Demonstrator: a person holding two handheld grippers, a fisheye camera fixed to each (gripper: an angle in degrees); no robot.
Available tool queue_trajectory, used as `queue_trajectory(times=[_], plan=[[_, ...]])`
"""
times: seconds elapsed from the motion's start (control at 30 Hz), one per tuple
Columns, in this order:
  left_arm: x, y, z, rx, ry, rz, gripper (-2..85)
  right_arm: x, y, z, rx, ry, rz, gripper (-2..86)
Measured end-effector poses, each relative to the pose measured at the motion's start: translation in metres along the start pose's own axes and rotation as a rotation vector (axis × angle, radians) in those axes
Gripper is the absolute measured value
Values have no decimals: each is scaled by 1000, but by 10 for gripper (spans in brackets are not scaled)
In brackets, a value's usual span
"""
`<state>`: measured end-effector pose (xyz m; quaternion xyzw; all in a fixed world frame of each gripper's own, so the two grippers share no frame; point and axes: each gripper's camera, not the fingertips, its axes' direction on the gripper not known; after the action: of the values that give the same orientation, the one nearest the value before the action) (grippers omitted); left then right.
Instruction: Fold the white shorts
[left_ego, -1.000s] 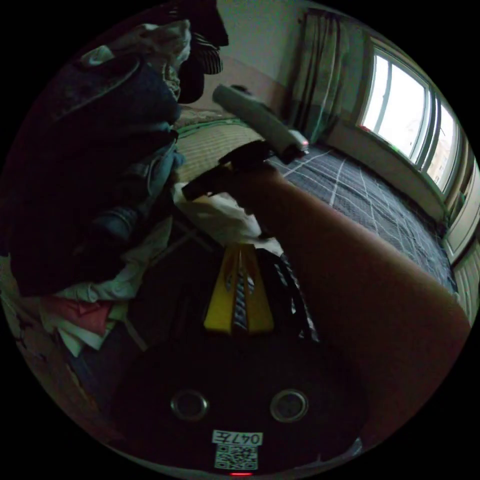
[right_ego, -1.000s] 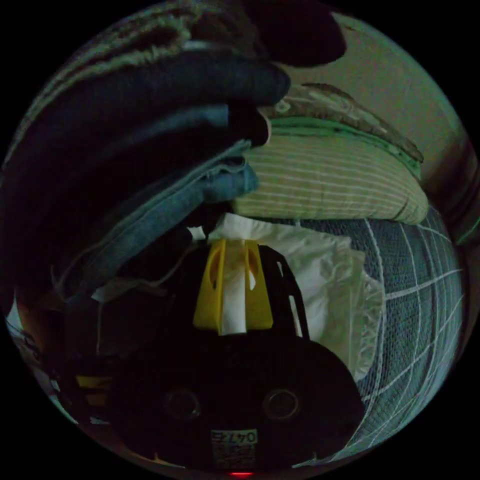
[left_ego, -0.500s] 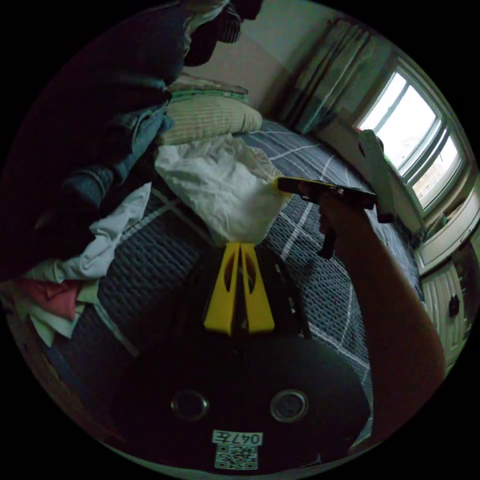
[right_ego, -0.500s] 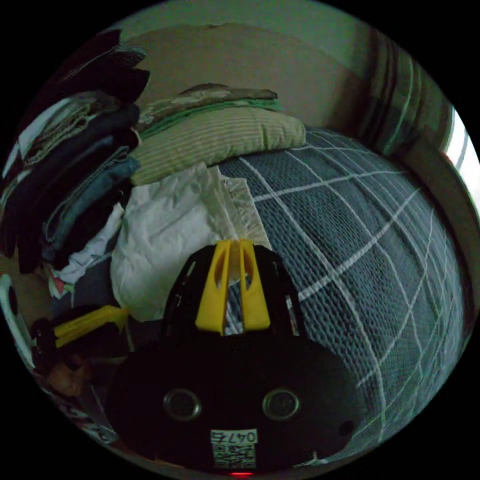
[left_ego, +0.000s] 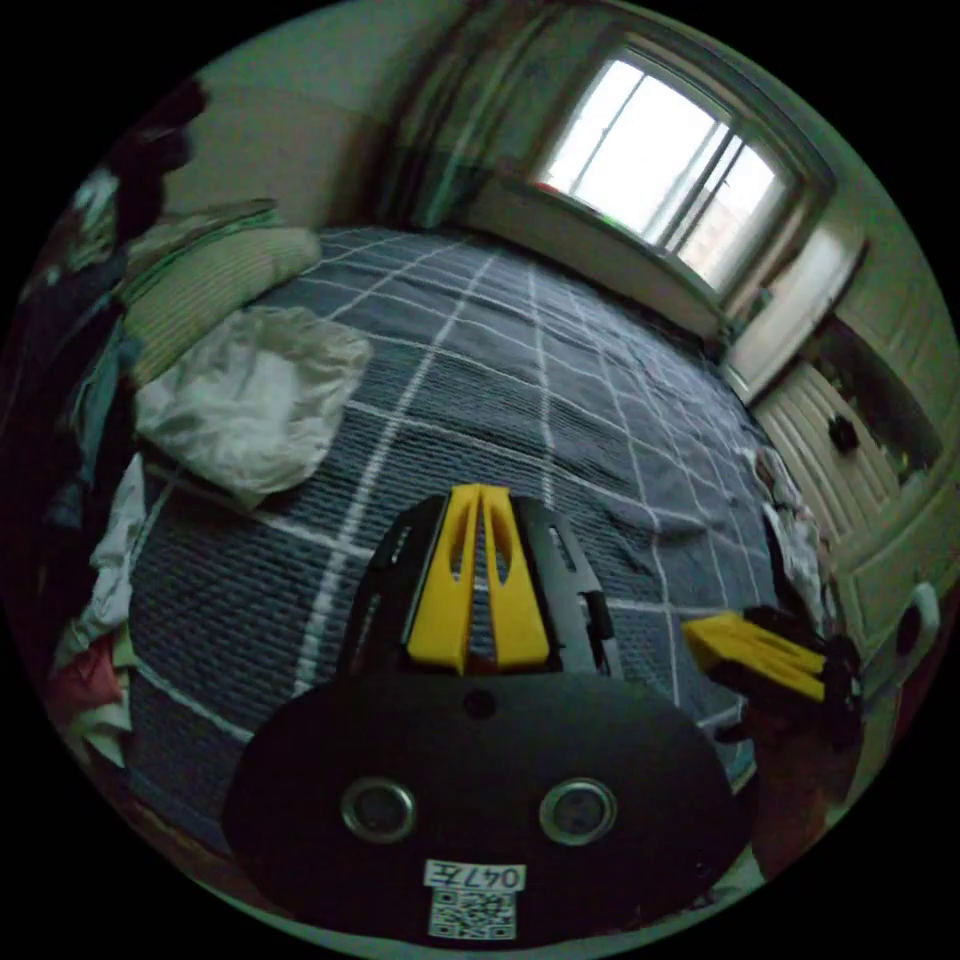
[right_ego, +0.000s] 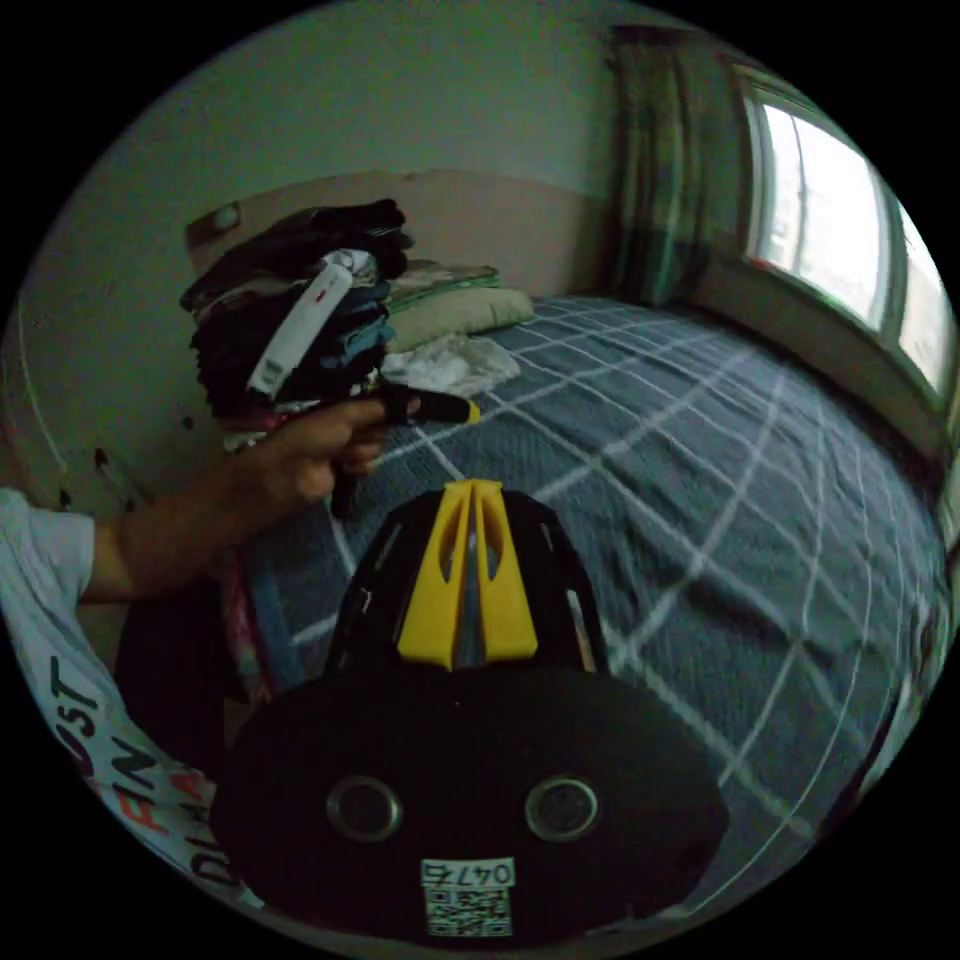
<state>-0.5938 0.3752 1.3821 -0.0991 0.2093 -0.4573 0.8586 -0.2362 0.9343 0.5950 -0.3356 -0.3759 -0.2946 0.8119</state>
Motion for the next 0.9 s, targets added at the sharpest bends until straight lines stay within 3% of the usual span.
queue_trajectory(times=[0.17,0.3,0.43,0.63,0.9], plan=[[133,50,13,-81,113,321,-10,22,153,-153,73,77,250,-12],[254,122,15,-162,233,626,-9,26,255,-272,82,300,257,-10],[356,196,22,-229,265,842,4,40,326,-357,98,305,291,-4],[468,265,65,-280,236,918,96,78,426,-457,138,270,385,-2],[557,300,138,-483,213,789,67,143,535,-578,227,217,367,-5]])
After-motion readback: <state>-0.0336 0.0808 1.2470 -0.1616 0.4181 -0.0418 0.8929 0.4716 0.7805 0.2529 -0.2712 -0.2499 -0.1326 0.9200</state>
